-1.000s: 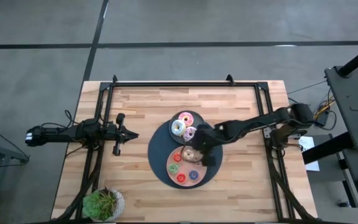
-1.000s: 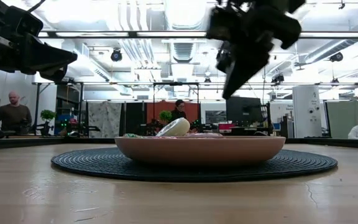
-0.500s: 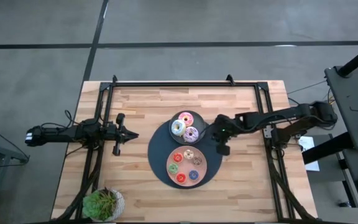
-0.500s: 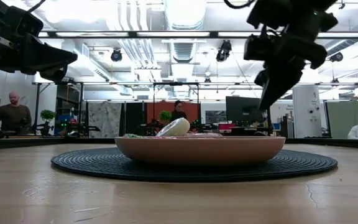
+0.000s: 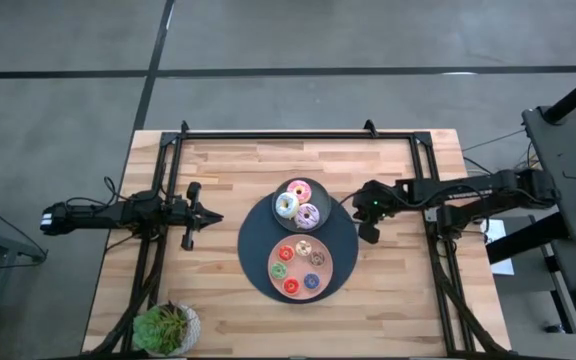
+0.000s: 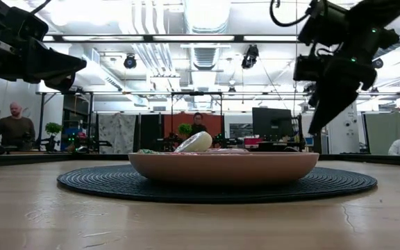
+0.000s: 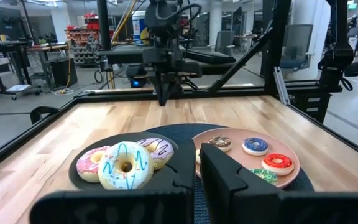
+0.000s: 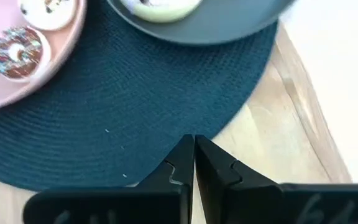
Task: Pick & Place donuts
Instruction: Return to Home Position
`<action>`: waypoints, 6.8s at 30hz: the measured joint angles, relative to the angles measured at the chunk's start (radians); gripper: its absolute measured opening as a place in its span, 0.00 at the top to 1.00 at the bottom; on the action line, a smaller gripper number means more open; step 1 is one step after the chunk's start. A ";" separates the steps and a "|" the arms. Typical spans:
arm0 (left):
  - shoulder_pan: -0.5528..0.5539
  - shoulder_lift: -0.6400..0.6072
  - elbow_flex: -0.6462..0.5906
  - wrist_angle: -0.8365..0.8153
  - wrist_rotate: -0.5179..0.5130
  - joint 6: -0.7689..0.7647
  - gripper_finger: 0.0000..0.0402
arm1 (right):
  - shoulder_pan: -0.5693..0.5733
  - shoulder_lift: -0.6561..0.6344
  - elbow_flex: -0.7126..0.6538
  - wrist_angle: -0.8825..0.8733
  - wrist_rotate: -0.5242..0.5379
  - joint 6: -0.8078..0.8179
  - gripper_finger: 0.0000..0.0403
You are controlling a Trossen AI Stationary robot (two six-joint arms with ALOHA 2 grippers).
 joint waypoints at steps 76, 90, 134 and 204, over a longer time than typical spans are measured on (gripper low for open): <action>0.000 0.000 0.000 0.000 0.000 0.000 1.00 | 0.133 -1.015 -0.551 0.565 0.052 -0.095 0.98; 0.000 0.000 0.000 0.000 0.000 0.000 1.00 | 0.132 -1.085 -0.572 0.556 0.053 -0.112 0.98; 0.000 0.000 0.000 0.000 0.000 0.000 1.00 | 0.132 -1.172 -0.589 0.458 0.049 -0.136 0.98; 0.000 0.000 0.000 0.000 0.000 0.000 1.00 | 0.132 -1.169 -0.588 0.458 0.045 -0.132 0.98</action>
